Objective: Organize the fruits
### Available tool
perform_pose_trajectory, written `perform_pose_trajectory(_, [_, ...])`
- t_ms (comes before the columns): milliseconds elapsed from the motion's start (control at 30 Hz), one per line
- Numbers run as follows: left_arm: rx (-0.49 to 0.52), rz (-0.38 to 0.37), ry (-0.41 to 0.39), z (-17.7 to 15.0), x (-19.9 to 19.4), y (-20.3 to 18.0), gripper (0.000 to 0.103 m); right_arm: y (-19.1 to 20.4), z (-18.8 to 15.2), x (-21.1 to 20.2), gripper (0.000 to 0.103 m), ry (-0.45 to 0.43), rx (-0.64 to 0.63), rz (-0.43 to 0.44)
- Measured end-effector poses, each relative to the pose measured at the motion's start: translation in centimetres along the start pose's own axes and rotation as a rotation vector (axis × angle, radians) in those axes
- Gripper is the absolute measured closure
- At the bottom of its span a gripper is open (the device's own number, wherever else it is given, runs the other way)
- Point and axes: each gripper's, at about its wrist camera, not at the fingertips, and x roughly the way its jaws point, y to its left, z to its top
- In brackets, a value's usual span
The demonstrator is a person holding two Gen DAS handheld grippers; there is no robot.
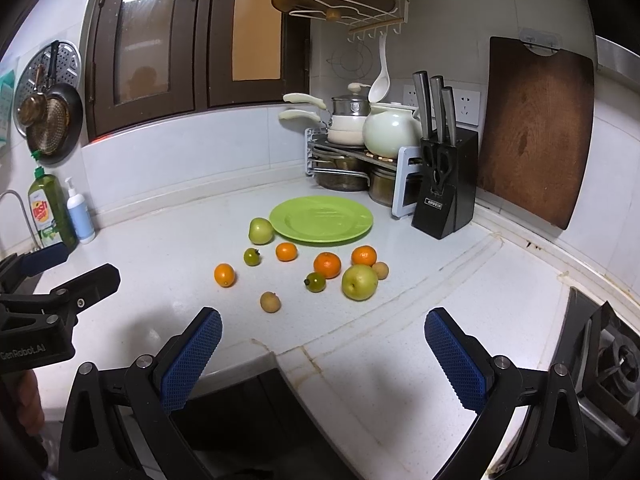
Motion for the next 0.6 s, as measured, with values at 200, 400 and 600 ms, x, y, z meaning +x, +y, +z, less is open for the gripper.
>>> perform_pose_trajectory(200, [-0.002,-0.002,0.011,0.0,0.8,0.3,0.000,0.1,0.2,0.8,0.001,0.010,-0.004,0.005])
perform_pose_trajectory(400, [0.008,0.004,0.016,-0.1,2.1,1.1,0.000,0.5,0.5,2.2,0.001,0.027,-0.005,0.019])
perform_pose_trajectory(600, [0.031,0.010,0.025,0.3,4.4,2.3,0.001,1.5,0.8,5.0,0.001,0.063,-0.005,0.044])
